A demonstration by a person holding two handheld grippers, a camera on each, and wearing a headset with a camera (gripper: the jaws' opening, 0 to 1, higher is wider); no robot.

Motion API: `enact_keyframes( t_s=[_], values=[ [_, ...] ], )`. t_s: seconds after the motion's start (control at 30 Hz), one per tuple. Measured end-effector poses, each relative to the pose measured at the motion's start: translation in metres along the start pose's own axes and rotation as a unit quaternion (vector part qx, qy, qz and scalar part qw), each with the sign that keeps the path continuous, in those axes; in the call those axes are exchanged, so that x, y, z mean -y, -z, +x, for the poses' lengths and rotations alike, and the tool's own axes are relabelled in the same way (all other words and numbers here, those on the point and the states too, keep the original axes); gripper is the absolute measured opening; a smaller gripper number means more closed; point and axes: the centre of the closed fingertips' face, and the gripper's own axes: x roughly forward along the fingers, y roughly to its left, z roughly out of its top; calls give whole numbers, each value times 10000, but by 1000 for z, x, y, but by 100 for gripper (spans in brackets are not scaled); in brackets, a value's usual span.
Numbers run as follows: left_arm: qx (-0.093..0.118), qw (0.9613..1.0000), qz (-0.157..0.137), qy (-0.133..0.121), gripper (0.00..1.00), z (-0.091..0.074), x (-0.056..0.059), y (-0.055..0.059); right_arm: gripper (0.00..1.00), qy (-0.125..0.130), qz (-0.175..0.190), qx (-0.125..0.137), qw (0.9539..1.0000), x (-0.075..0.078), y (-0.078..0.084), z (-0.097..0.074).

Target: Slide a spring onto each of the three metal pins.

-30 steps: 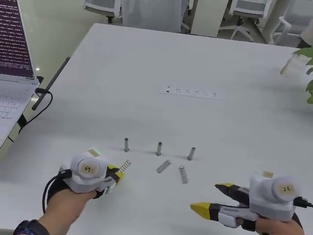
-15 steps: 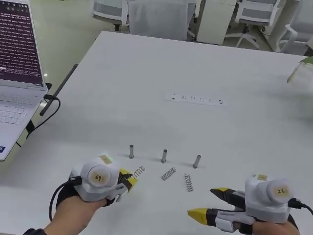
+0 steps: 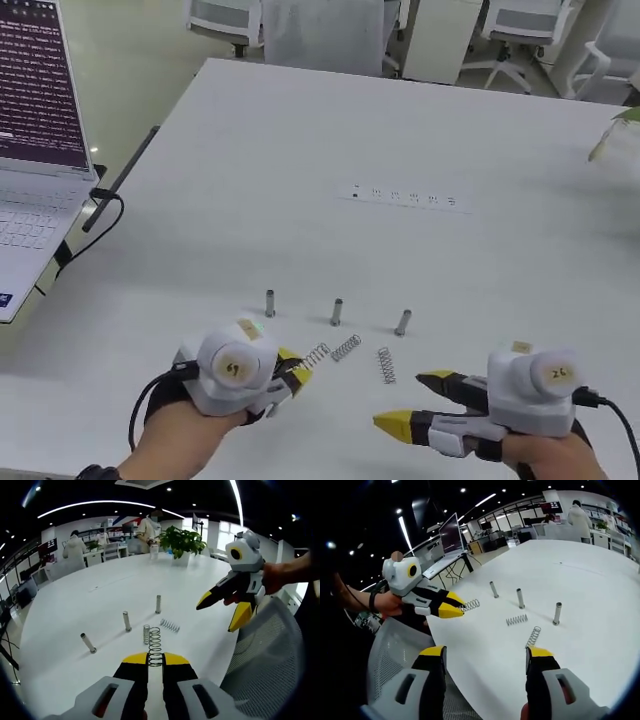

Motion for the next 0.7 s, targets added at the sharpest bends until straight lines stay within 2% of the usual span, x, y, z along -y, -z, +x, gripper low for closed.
enact_keyframes(
  t_s=[0.5,0.7],
  values=[
    [14,9990,275,339,2,9,32,-8,57,-229,-75,127,9996,-6,-18,13],
    [25,9984,357,437,2,10,42,-11,49,-331,-10,255,9991,-9,-25,16]
  ],
)
